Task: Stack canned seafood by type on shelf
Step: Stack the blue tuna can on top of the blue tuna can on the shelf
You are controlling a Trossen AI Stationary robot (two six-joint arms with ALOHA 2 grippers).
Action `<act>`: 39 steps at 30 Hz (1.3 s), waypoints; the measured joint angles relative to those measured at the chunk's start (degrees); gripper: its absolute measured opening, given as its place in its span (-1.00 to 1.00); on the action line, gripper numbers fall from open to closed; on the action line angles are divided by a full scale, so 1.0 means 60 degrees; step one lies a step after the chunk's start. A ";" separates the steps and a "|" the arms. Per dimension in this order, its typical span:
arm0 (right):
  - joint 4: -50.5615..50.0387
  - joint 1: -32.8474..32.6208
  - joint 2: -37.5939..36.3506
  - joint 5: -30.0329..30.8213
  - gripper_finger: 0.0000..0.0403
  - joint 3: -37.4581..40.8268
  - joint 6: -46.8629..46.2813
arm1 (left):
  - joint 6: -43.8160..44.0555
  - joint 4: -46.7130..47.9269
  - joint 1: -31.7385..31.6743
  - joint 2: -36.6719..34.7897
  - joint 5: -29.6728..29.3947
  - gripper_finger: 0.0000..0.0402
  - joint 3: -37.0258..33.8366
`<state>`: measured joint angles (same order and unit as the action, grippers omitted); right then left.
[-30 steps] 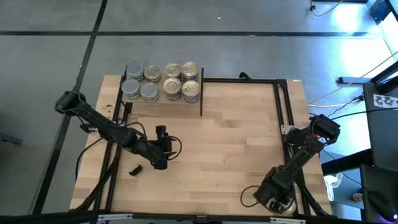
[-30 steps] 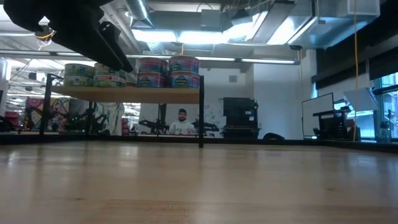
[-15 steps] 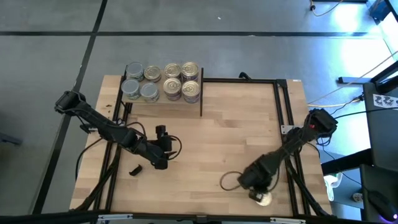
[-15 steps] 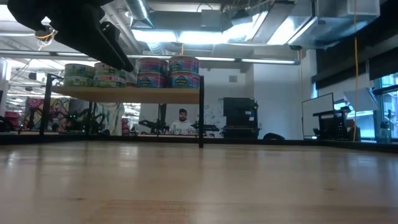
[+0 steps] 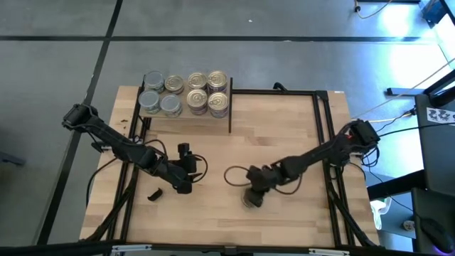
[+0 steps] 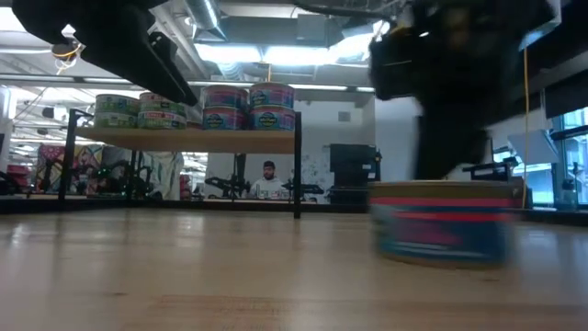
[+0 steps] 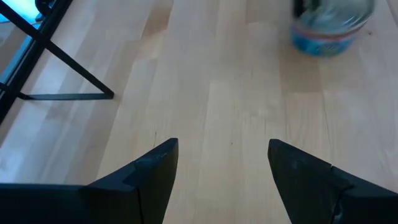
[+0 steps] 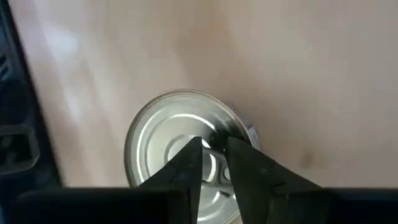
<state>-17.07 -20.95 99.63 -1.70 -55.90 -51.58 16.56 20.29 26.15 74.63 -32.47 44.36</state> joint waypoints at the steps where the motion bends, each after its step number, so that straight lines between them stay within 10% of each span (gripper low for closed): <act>1: 0.0172 0.0136 0.0000 0.0271 -0.60 0.0004 0.0223 | 0.0000 -0.0026 0.0000 0.0000 -0.0017 0.23 0.0000; 21: 0.3354 0.1316 0.0662 0.3476 -0.60 0.0060 0.4970 | -0.0081 -0.0887 -0.0005 0.0000 -0.0067 0.23 0.0000; 32: 0.2097 0.0247 -0.0826 0.3353 -0.60 0.0251 0.6824 | 0.0339 -0.2081 -0.0217 0.0099 0.0044 0.23 0.0000; 39: 0.4144 -0.0069 -0.0812 0.3348 -0.60 0.1511 0.6873 | -0.0833 -0.4436 -0.0971 0.1949 0.1364 0.21 0.0024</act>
<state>7.80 -21.37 94.76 18.39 -46.84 -10.34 11.56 -6.32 20.32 86.33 -24.29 44.50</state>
